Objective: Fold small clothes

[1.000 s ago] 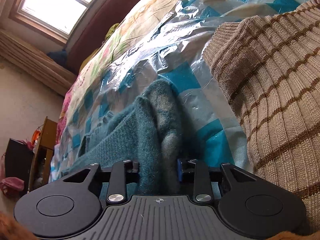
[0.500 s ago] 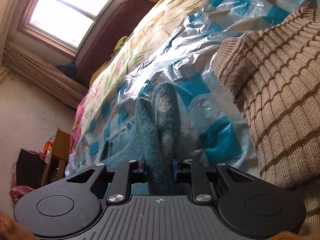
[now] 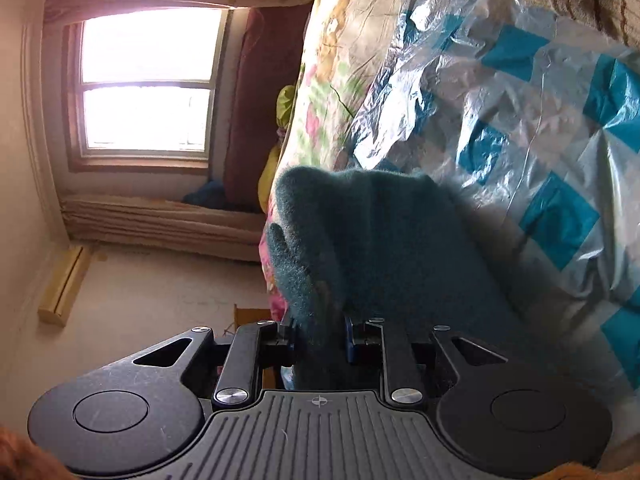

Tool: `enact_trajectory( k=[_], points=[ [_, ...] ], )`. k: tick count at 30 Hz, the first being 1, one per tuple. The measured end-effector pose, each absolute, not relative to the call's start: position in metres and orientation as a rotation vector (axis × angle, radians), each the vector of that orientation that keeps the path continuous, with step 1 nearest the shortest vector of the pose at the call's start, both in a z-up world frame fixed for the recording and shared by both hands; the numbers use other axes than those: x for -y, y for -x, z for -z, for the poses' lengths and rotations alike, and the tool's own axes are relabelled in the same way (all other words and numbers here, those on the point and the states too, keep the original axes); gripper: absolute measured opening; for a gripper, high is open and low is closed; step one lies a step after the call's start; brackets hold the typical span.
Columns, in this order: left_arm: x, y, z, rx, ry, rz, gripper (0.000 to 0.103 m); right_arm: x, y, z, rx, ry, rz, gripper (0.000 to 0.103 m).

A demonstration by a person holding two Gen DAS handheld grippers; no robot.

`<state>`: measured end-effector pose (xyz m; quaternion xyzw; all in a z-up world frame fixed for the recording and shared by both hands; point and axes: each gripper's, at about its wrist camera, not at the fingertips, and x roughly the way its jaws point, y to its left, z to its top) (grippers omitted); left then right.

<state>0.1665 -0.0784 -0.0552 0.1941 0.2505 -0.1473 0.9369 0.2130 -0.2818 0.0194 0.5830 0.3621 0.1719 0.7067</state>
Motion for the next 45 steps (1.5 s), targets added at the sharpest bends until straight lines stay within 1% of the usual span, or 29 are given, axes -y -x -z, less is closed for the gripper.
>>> enact_trajectory(
  k=[1, 2, 5, 9, 11, 12, 13, 15, 18, 22, 23, 24, 26, 29, 33, 36, 38, 41, 45],
  points=[
    [0.070, -0.162, 0.048, -0.519, -0.392, 0.303, 0.018, 0.271, -0.215, -0.023, -0.809, -1.291, -0.370, 0.022],
    [0.060, -0.156, 0.041, -0.510, -0.397, 0.293, 0.019, 0.261, -0.217, -0.025, -0.814, -1.282, -0.354, 0.022],
    [0.026, -0.134, 0.026, -0.487, -0.384, 0.280, 0.019, 0.236, -0.225, -0.032, -0.821, -1.240, -0.308, 0.022],
    [0.000, -0.126, 0.043, -0.569, -0.364, 0.282, 0.019, 0.193, -0.230, -0.025, -0.856, -1.224, -0.241, 0.022],
    [-0.011, -0.120, 0.040, -0.602, -0.344, 0.306, 0.019, 0.167, -0.232, -0.019, -0.889, -1.172, -0.224, 0.022],
    [-0.016, -0.117, 0.035, -0.604, -0.352, 0.307, 0.022, 0.153, -0.235, -0.014, -0.915, -1.147, -0.220, 0.022],
    [-0.025, -0.111, 0.030, -0.597, -0.349, 0.287, 0.022, 0.142, -0.238, -0.010, -0.933, -1.131, -0.214, 0.022],
    [-0.044, -0.101, 0.027, -0.618, -0.307, 0.262, 0.022, 0.122, -0.246, -0.001, -0.963, -1.089, -0.203, 0.024],
    [-0.073, -0.082, 0.024, -0.665, -0.174, 0.228, 0.022, 0.093, -0.256, 0.013, -1.016, -1.026, -0.197, 0.028],
    [-0.095, -0.067, 0.013, -0.624, -0.103, 0.152, 0.022, 0.071, -0.257, 0.023, -1.079, -0.978, -0.220, 0.030],
    [-0.100, -0.064, 0.011, -0.621, -0.075, 0.139, 0.022, 0.071, -0.255, 0.020, -1.083, -0.976, -0.240, 0.033],
    [-0.104, -0.064, 0.009, -0.622, -0.048, 0.126, 0.022, 0.071, -0.253, 0.016, -1.085, -0.982, -0.273, 0.039],
    [-0.115, -0.058, 0.004, -0.614, 0.031, 0.107, 0.022, 0.072, -0.250, 0.008, -1.117, -1.005, -0.370, 0.045],
    [-0.130, -0.046, -0.009, -0.558, 0.134, 0.085, 0.022, 0.075, -0.243, -0.013, -1.092, -0.960, -0.444, 0.045],
    [-0.138, -0.022, -0.035, -0.472, 0.204, 0.065, 0.023, 0.084, -0.233, -0.040, -1.004, -0.747, -0.472, 0.045],
    [-0.131, -0.029, -0.051, -0.435, 0.225, 0.164, 0.029, 0.082, -0.224, -0.051, -0.976, -0.549, -0.463, 0.045],
    [-0.117, -0.044, -0.054, -0.433, 0.195, 0.221, 0.030, 0.080, -0.221, -0.052, -0.975, -0.485, -0.453, 0.045],
    [-0.099, -0.070, -0.044, -0.492, 0.147, 0.259, 0.030, 0.072, -0.225, -0.050, -0.999, -0.423, -0.477, 0.045],
    [-0.104, -0.086, -0.011, -0.682, 0.142, 0.176, 0.028, 0.046, -0.238, -0.043, -1.037, -0.341, -0.488, 0.045]
  ],
)
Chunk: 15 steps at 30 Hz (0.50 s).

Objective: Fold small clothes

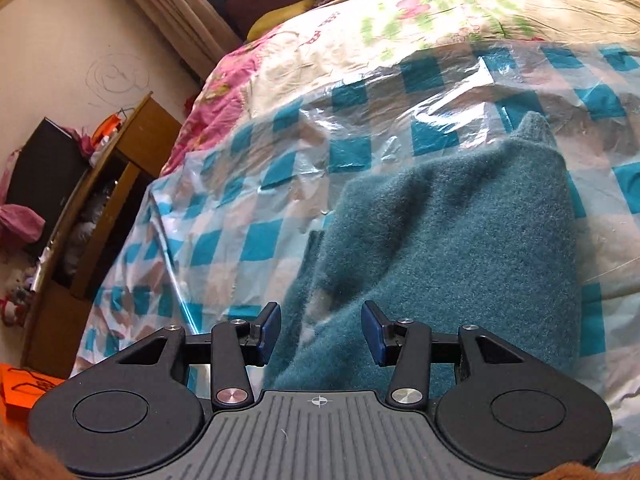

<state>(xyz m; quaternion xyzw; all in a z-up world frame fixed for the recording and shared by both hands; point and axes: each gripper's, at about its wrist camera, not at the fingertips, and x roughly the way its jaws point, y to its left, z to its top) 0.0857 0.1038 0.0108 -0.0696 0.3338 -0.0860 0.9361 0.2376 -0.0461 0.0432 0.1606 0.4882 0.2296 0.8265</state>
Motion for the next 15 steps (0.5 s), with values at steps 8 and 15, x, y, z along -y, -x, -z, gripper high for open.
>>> enact_trajectory(
  k=[8, 15],
  points=[
    [-0.126, -0.079, 0.023, -0.787, 0.249, 0.138, 0.028, -0.026, -0.242, -0.007, -1.036, -0.023, -0.412, 0.052],
    [-0.135, -0.071, 0.022, -0.761, 0.277, 0.169, 0.028, -0.011, -0.234, -0.019, -1.030, -0.078, -0.388, 0.015]
  ],
)
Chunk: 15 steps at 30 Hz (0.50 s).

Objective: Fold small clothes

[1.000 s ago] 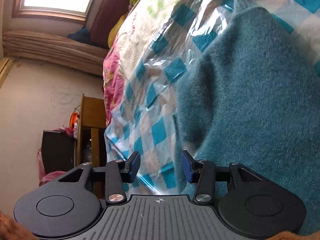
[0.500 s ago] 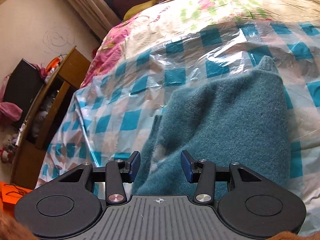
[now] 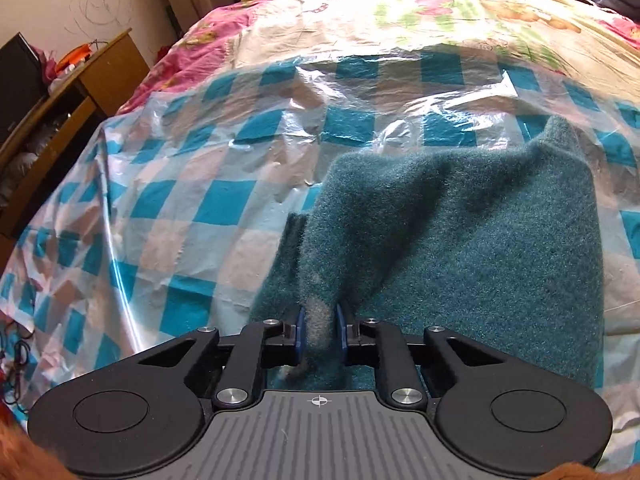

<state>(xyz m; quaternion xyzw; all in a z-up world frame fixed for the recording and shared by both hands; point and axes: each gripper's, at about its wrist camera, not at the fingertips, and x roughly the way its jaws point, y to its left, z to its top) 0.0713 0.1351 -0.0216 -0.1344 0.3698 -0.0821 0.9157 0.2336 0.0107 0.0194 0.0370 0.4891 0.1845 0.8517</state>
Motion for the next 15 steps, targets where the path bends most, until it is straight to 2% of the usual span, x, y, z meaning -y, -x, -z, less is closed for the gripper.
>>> enact_trajectory(
  k=[4, 11, 15],
  points=[
    [-0.139, -0.068, 0.022, -0.766, 0.270, 0.134, 0.028, -0.032, -0.227, -0.039, -0.981, -0.101, -0.449, 0.010],
    [-0.156, -0.075, 0.035, -0.835, 0.294, 0.032, 0.029, -0.067, -0.248, 0.018, -1.055, -0.122, -0.445, 0.006],
    [-0.155, -0.079, 0.039, -0.851, 0.271, 0.018, 0.030, -0.066, -0.248, 0.026, -1.056, -0.148, -0.485, 0.006]
  ],
)
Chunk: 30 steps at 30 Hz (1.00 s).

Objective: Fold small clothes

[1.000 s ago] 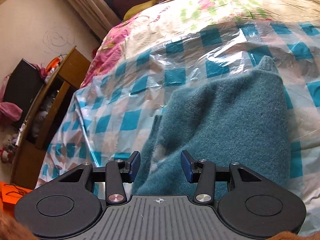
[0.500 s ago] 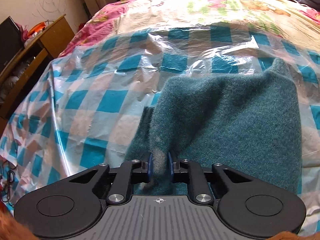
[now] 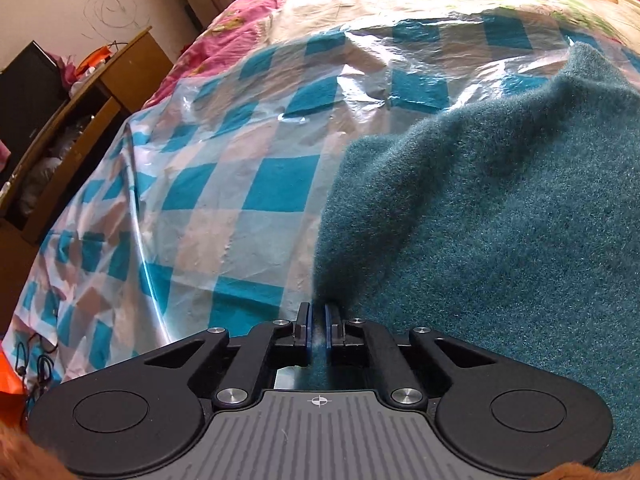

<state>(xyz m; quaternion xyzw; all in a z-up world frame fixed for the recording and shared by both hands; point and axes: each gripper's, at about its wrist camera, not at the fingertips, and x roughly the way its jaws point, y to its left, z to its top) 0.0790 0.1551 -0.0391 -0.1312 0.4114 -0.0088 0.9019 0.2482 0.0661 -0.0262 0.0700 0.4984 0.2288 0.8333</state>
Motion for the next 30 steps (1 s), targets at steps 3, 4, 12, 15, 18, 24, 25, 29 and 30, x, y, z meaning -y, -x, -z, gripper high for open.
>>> enact_trajectory(
  k=[3, 4, 12, 15, 18, 24, 25, 29, 30],
  points=[
    [-0.154, -0.079, 0.038, -0.840, 0.266, 0.022, 0.033, -0.050, -0.245, 0.016, -1.052, -0.191, -0.530, 0.006],
    [-0.153, -0.079, 0.037, -0.838, 0.264, 0.018, 0.035, -0.041, -0.240, 0.005, -1.035, -0.209, -0.544, 0.007],
    [-0.144, -0.074, 0.018, -0.807, 0.207, -0.046, 0.035, 0.035, -0.168, -0.045, -0.881, -0.122, -0.612, 0.014],
    [-0.141, -0.068, -0.001, -0.776, 0.159, -0.077, 0.035, 0.061, -0.146, -0.039, -0.874, -0.088, -0.588, 0.014],
    [-0.132, -0.071, -0.028, -0.716, 0.102, -0.068, 0.035, 0.078, -0.129, -0.034, -0.853, -0.074, -0.566, 0.014],
    [-0.096, -0.136, -0.049, -0.613, -0.091, 0.003, 0.035, 0.094, -0.143, -0.031, -0.802, -0.121, -0.534, 0.014],
    [-0.094, -0.154, -0.044, -0.619, -0.105, 0.008, 0.035, 0.096, -0.149, -0.031, -0.790, -0.130, -0.519, 0.014],
    [-0.097, -0.205, -0.016, -0.665, -0.144, -0.011, 0.035, 0.097, -0.190, -0.022, -0.776, -0.176, -0.488, 0.014],
    [-0.099, -0.214, -0.008, -0.684, -0.146, -0.028, 0.035, 0.095, -0.200, -0.018, -0.784, -0.186, -0.485, 0.014]
  ],
)
